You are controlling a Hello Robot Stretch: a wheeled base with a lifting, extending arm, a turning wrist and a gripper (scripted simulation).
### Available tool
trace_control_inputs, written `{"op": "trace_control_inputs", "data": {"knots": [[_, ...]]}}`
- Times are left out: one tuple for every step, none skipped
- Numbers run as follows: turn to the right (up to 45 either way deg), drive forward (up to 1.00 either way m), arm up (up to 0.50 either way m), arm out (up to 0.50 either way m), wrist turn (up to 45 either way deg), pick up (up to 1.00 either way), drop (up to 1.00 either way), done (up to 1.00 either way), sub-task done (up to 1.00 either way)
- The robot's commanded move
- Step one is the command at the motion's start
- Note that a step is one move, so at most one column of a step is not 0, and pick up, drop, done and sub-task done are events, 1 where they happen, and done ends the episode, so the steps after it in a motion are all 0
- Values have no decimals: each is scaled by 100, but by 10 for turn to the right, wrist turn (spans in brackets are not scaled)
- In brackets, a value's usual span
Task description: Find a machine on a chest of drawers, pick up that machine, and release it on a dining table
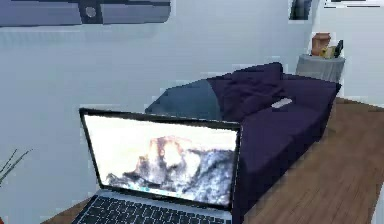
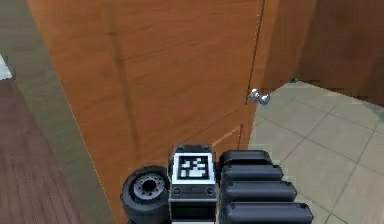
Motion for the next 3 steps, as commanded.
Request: {"op": "trace_control_inputs", "data": {"knots": [[0, 45, 0, 0, 0, 0, 0, 0, 0], [450, 0, 0, 0, 0, 0, 0, 0, 0], [30, 0, 0, 0, 0, 0, 0, 0, 0]]}}
